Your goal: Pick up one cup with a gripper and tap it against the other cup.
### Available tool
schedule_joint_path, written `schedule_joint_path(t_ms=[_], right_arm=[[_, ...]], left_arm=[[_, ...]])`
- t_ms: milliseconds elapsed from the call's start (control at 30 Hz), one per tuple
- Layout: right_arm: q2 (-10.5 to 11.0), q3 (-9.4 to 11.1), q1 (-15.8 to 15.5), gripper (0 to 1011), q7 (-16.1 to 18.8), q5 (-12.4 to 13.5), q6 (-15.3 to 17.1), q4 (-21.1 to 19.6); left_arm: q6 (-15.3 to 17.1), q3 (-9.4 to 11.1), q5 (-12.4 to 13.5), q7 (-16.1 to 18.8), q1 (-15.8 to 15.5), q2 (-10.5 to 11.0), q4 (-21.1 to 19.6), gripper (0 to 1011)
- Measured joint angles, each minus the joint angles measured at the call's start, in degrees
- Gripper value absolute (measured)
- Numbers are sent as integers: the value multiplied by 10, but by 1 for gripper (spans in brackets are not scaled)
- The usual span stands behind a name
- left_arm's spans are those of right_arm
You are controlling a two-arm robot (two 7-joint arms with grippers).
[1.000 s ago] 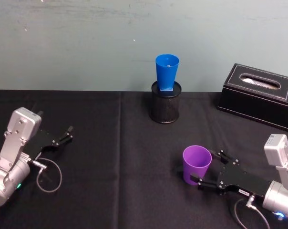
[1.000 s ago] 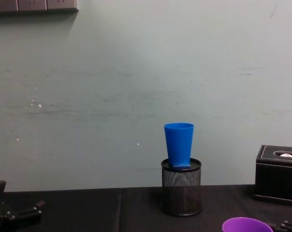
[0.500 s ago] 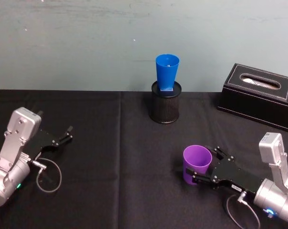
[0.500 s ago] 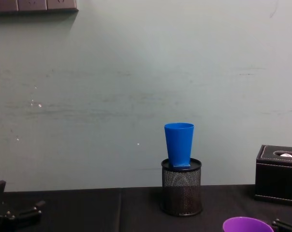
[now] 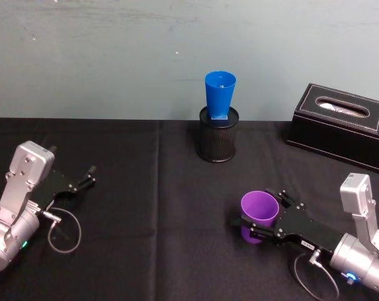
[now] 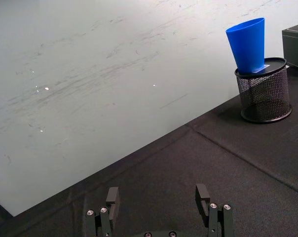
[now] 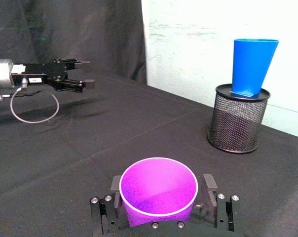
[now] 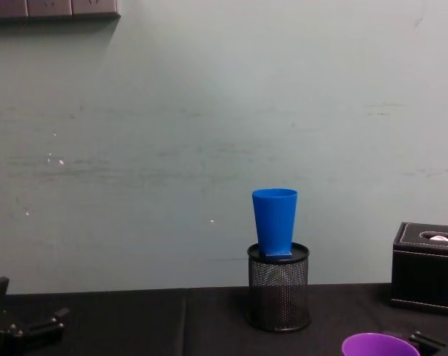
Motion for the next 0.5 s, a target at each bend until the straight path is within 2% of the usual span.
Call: schedule_joint_path(t_ms=[400,500], right_arm=[[-2,0,2,1003,6,1,0,3],[-1,0,2,966,6,1,0,2]], left_arm=[[0,0,0,0,0,0,0,1011],[0,0,0,0,0,0,0,1011]])
